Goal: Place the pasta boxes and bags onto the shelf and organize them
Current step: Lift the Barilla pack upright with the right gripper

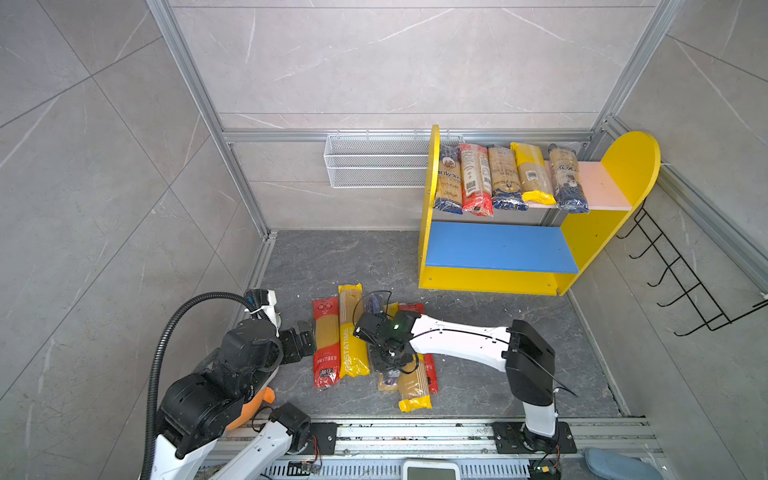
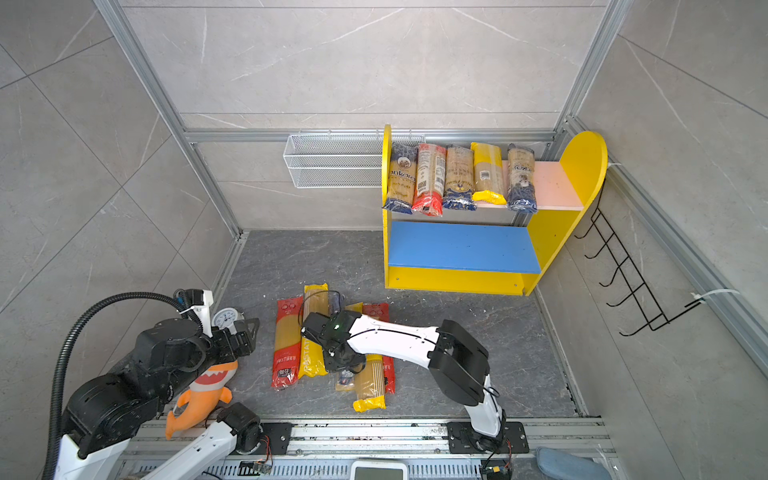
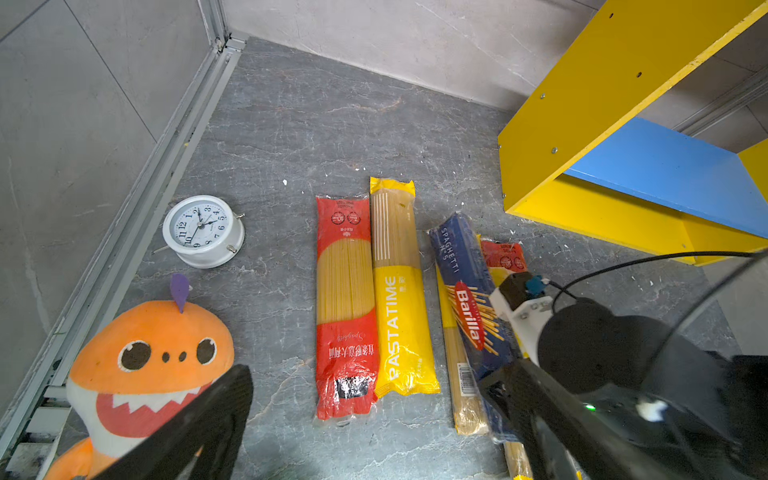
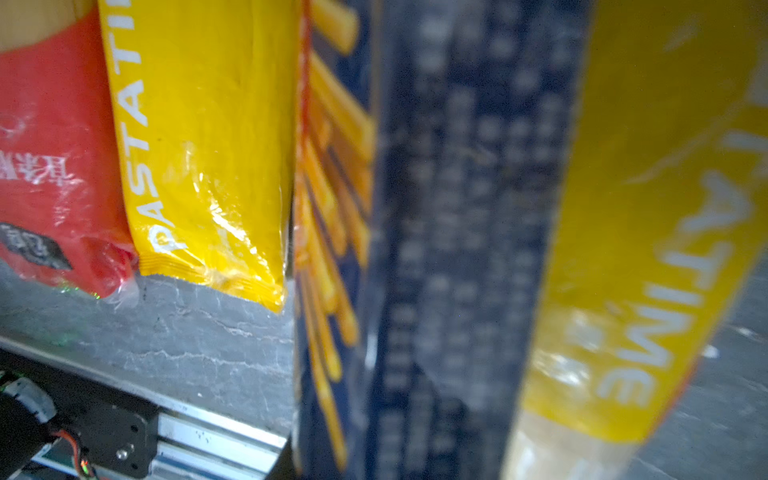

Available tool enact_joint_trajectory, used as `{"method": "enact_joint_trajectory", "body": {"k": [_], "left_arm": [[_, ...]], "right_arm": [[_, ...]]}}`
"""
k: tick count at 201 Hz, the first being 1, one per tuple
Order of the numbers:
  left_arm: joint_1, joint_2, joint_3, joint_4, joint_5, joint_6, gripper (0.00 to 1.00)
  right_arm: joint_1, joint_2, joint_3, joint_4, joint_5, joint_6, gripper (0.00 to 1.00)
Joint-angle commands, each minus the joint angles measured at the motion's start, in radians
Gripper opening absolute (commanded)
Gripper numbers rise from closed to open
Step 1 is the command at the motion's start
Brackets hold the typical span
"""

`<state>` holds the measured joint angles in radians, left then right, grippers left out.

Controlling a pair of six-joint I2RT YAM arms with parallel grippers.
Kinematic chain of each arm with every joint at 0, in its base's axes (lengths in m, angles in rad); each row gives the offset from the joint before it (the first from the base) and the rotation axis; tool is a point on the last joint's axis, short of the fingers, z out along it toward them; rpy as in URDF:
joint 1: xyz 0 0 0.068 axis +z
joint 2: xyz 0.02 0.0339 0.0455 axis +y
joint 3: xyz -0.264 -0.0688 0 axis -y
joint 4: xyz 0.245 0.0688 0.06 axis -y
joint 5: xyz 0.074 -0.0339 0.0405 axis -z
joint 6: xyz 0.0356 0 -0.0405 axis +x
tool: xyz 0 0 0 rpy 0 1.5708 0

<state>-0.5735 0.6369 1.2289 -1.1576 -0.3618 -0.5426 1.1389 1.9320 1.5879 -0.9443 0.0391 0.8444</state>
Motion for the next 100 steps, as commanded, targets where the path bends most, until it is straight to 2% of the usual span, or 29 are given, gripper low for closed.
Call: {"method": "enact_joint_trajectory", "body": {"k": [1, 50, 100], "left_arm": [[0.000, 0.038, 0.017, 0.070, 0.018, 0.030, 1.00], [0.000, 0.116, 0.040, 0.131, 0.048, 0.051, 1.00], [0.000, 0.233, 0.092, 0.198, 0.091, 0.088, 1.00]], "right_arm": [[-0.030, -0.151, 0.027, -0.035, 0.089, -0.033, 0.00], [-0.079, -0.322, 0.082, -0.150, 0.141, -0.089, 0.00], [-0.114, -0.425, 0.343, -0.489, 0.396, -0.164, 0.00]]}}
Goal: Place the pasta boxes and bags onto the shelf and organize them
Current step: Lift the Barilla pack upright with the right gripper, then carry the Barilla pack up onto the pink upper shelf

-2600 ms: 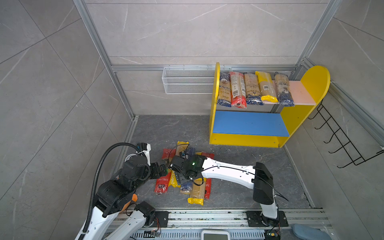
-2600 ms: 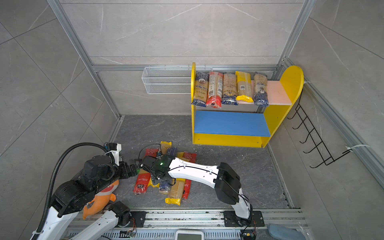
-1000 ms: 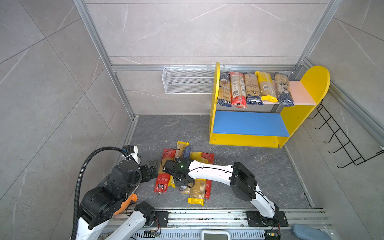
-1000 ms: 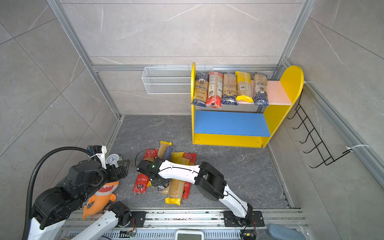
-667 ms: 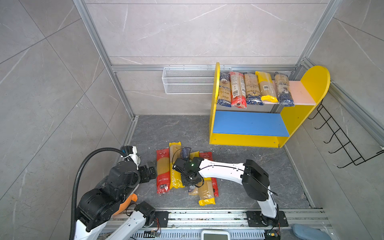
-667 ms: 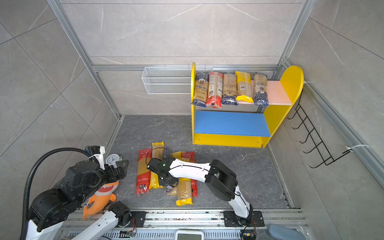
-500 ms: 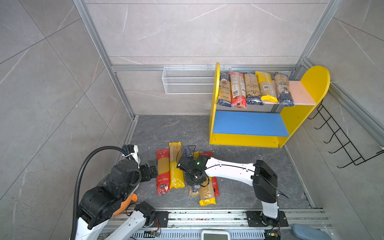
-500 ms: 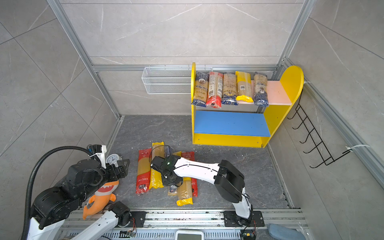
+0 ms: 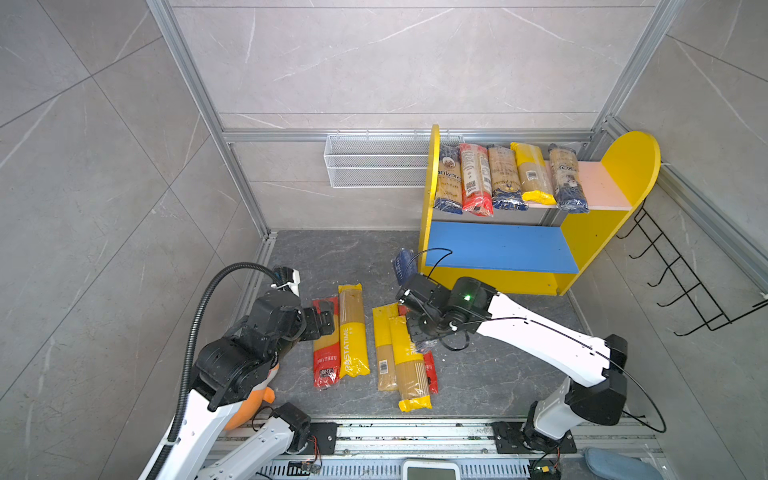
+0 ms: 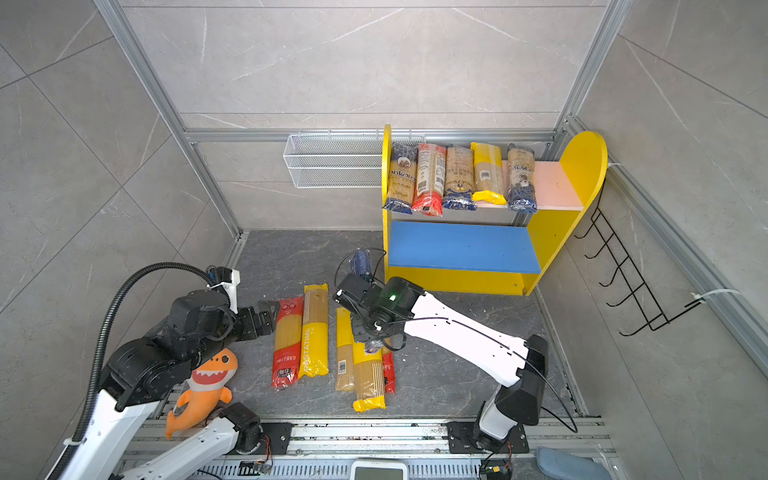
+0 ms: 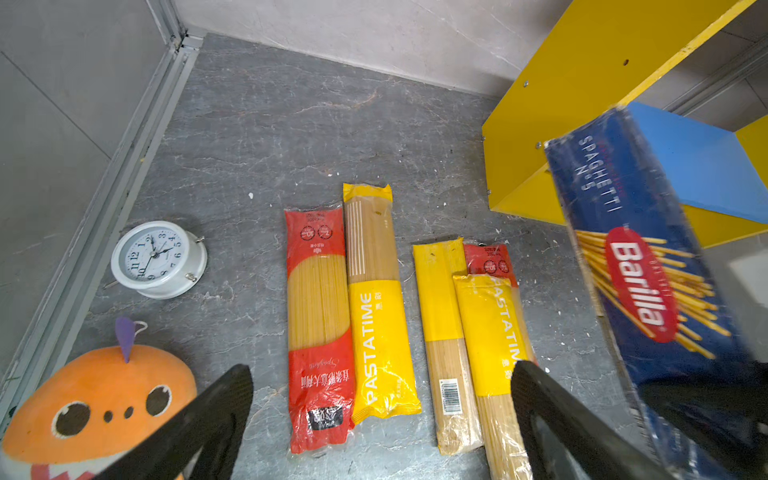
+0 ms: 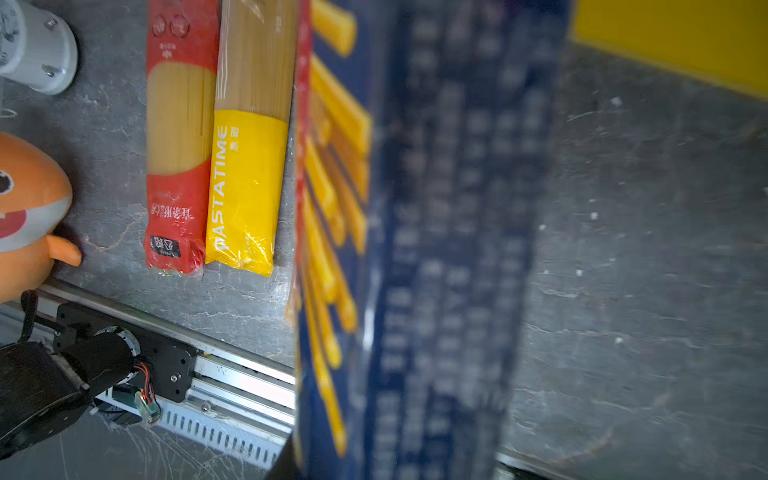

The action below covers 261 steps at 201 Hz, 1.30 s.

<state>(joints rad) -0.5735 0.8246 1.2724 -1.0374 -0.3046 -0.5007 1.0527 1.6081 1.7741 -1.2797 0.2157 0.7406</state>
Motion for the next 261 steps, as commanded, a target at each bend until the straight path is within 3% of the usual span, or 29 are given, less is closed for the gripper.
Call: {"method": "enact_joint_trajectory", "body": {"k": [1, 52, 126, 219, 261], "left_arm": [[0.000, 0.047, 0.050, 0.080, 0.035, 0.047, 1.00], [0.001, 0.192, 0.129, 0.157, 0.098, 0.073, 1.00], [0.000, 0.374, 0.280, 0.207, 0.153, 0.121, 1.00], [0.000, 0.616, 0.492, 0.264, 0.211, 0.174, 1.00], [0.000, 0.725, 0.596, 0.275, 0.241, 0.187, 1.00]], "right_arm": [[-0.030, -0.103, 0.165, -0.159, 0.224, -0.060, 0.00], [-0.115, -0.089, 0.585, -0.446, 0.438, -0.114, 0.00], [-0.327, -0.012, 0.893, -0.439, 0.538, -0.300, 0.00], [-0.737, 0.079, 0.939, -0.120, 0.534, -0.586, 0.00], [-0.870, 0.130, 0.959, 0.084, 0.622, -0.725, 0.00]]}}
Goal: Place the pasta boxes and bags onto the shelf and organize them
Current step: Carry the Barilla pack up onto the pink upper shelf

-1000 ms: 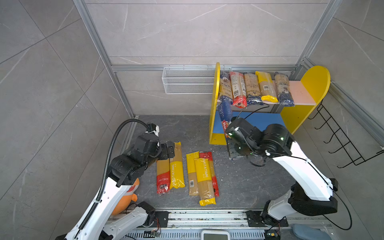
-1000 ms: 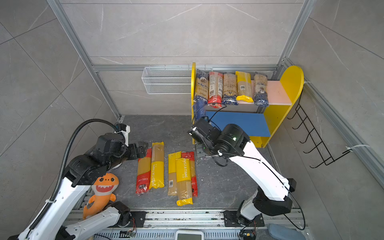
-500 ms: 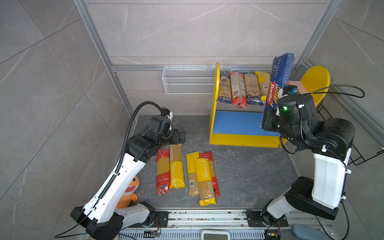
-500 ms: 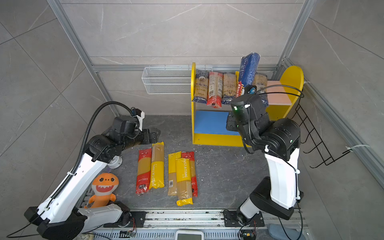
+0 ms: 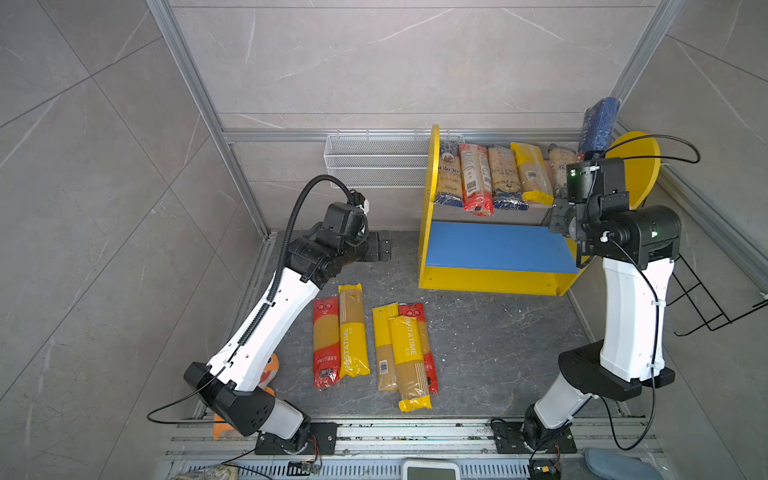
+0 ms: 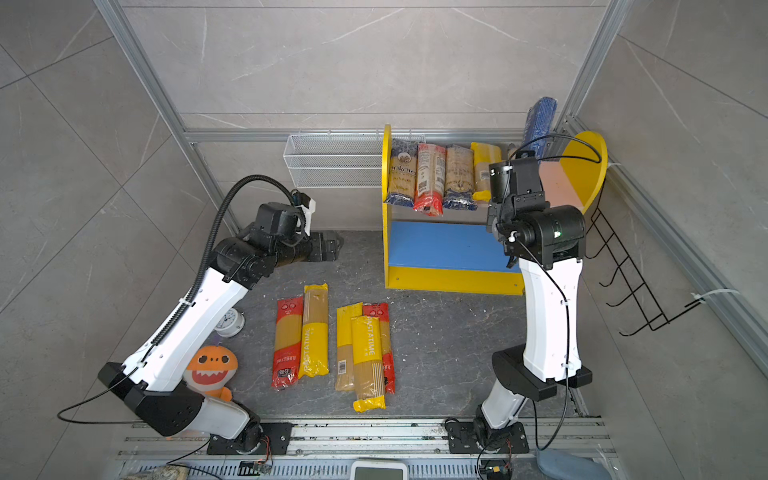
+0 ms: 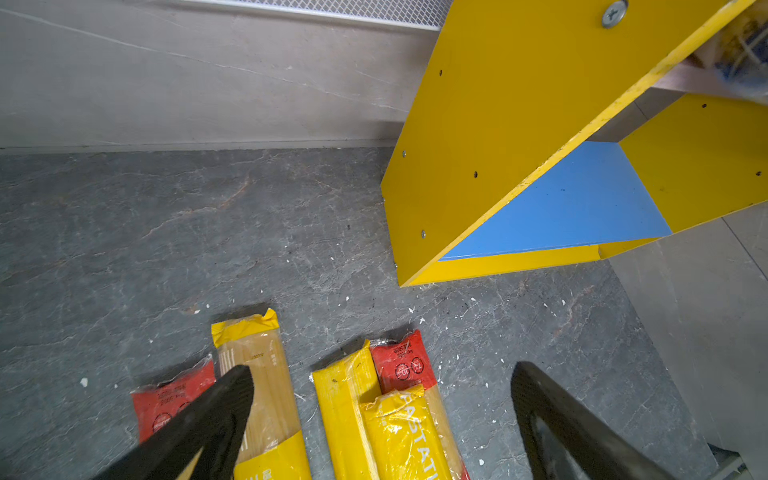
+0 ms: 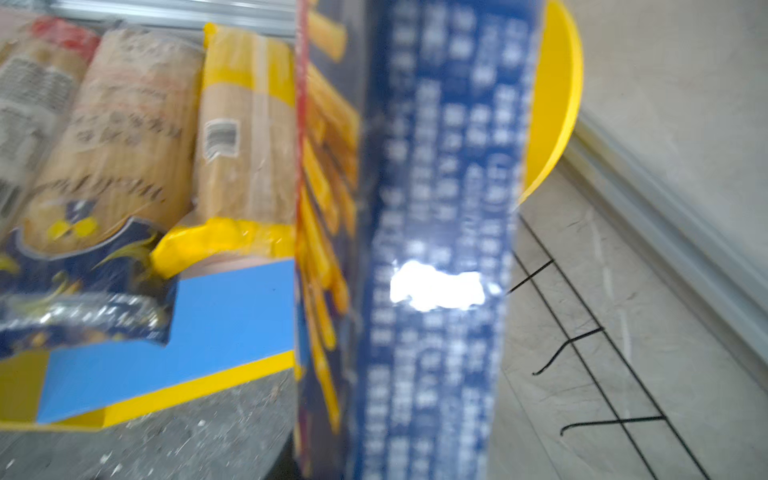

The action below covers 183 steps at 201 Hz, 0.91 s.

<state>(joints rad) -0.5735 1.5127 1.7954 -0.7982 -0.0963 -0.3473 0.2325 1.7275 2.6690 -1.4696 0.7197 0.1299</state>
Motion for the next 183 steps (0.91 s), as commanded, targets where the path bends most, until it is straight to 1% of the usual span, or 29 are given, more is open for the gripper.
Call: {"method": "enact_joint_trajectory", "body": {"k": [1, 15, 28, 64, 91, 116, 151, 172, 183], "left_arm": [[0.001, 0.038, 0.075, 0.035, 0.033, 0.035, 1.00], [0.000, 0.069, 0.111, 0.031, 0.035, 0.042, 1.00], [0.000, 0.094, 0.141, 0.027, 0.036, 0.049, 1.00], [0.003, 0.158, 0.223, 0.015, 0.030, 0.066, 1.00], [0.009, 0.200, 0.267, 0.015, 0.038, 0.070, 1.00], [0.017, 0.247, 0.327, 0.001, 0.050, 0.072, 1.00], [0.031, 0.304, 0.397, -0.019, 0.065, 0.072, 1.00], [0.044, 0.320, 0.411, -0.018, 0.074, 0.064, 1.00], [0.050, 0.323, 0.413, -0.015, 0.078, 0.055, 1.00]], "right_arm": [[-0.052, 0.012, 0.065, 0.279, 0.120, -0.119, 0.00], [-0.085, 0.029, 0.072, 0.353, 0.146, -0.180, 0.00], [-0.123, 0.045, 0.068, 0.405, 0.147, -0.218, 0.00], [-0.222, 0.109, 0.067, 0.439, 0.071, -0.213, 0.00], [-0.248, 0.166, 0.097, 0.442, 0.039, -0.227, 0.00], [-0.268, 0.214, 0.123, 0.441, 0.033, -0.252, 0.00], [-0.284, 0.246, 0.124, 0.448, 0.044, -0.266, 0.00], [-0.295, 0.257, 0.125, 0.457, 0.046, -0.275, 0.00], [-0.300, 0.263, 0.126, 0.457, 0.046, -0.275, 0.02]]}}
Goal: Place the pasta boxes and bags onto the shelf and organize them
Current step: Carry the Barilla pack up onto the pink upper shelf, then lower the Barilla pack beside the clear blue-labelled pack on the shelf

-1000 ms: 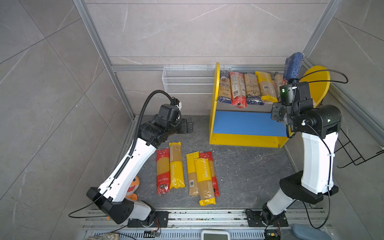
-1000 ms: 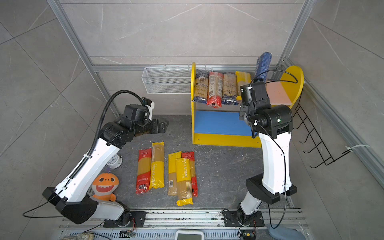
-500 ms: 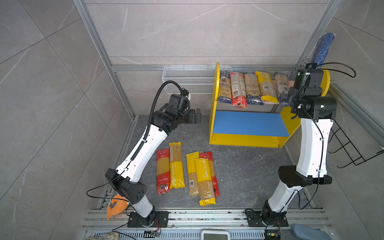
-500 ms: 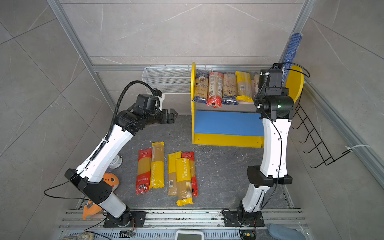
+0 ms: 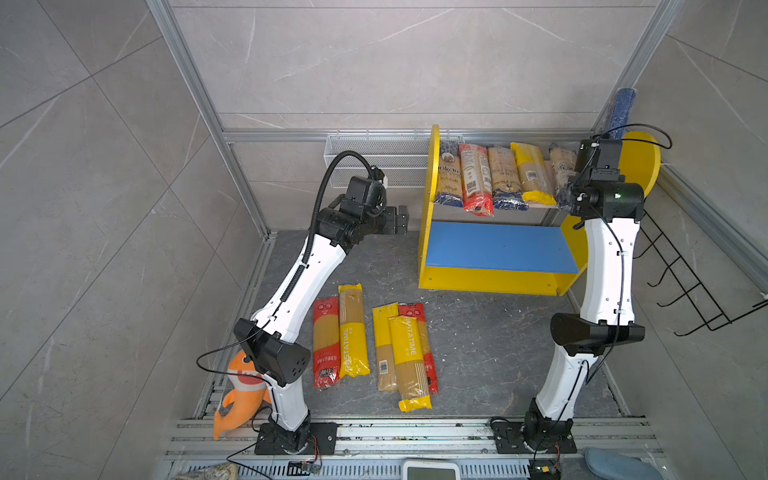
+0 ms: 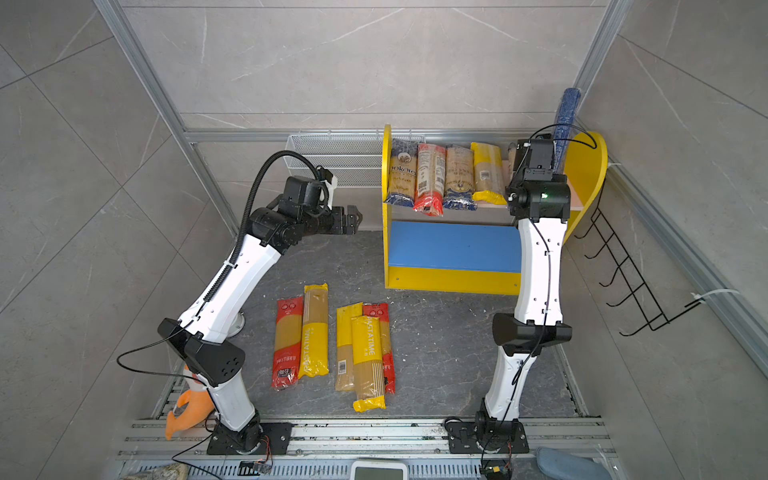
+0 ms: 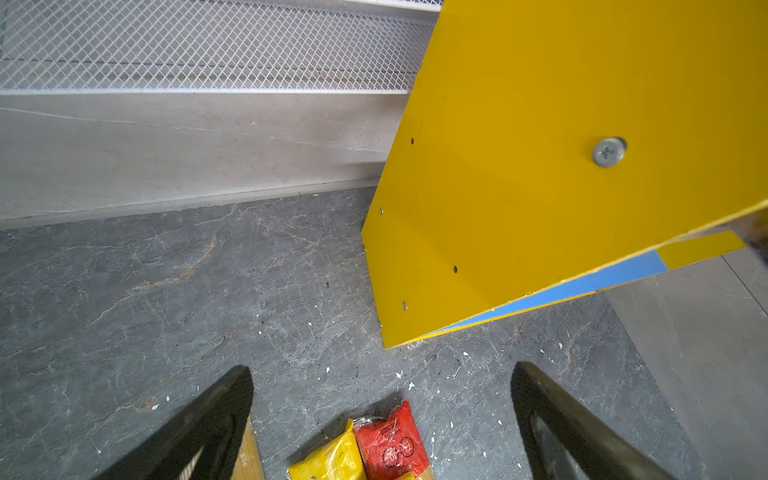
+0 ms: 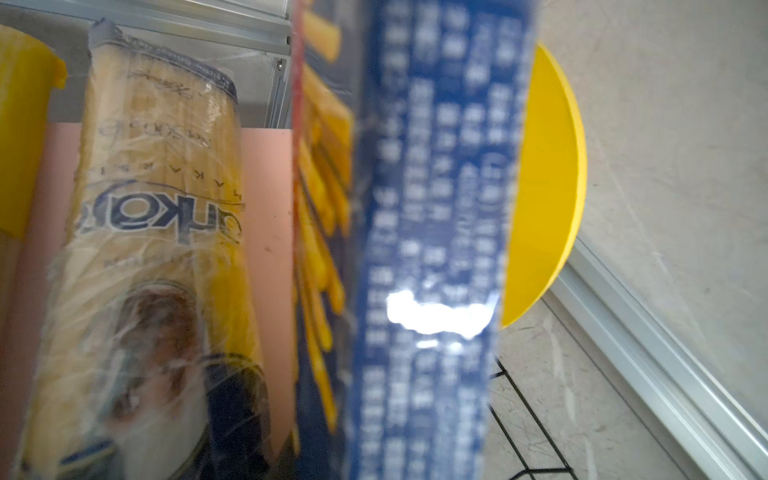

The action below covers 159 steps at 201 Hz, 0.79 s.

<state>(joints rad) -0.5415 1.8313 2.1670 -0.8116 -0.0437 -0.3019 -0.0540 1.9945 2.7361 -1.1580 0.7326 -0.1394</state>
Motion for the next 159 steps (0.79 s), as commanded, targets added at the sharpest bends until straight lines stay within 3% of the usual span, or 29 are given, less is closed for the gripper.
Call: {"method": "enact_joint_trajectory", "body": {"k": [1, 32, 61, 80, 159], "left_arm": [[0.018, 0.005, 0.042, -0.002, 0.026, 0.009, 1.00], [0.027, 0.011, 0.043, -0.006, 0.028, 0.000, 1.00], [0.031, 0.014, 0.041, -0.013, 0.027, -0.009, 1.00], [0.031, 0.014, 0.042, -0.018, 0.025, -0.010, 1.00], [0.032, -0.009, 0.025, -0.038, 0.010, -0.018, 1.00]], "right_arm": [[-0.014, -0.003, 0.059, 0.146, 0.033, -0.006, 0.03], [-0.028, 0.014, 0.054, 0.138, 0.038, -0.005, 0.13], [-0.037, 0.021, 0.039, 0.138, 0.045, -0.003, 0.43], [-0.039, 0.023, 0.032, 0.135, 0.041, 0.000, 0.57], [-0.040, 0.021, 0.023, 0.100, 0.022, 0.037, 0.61]]}}
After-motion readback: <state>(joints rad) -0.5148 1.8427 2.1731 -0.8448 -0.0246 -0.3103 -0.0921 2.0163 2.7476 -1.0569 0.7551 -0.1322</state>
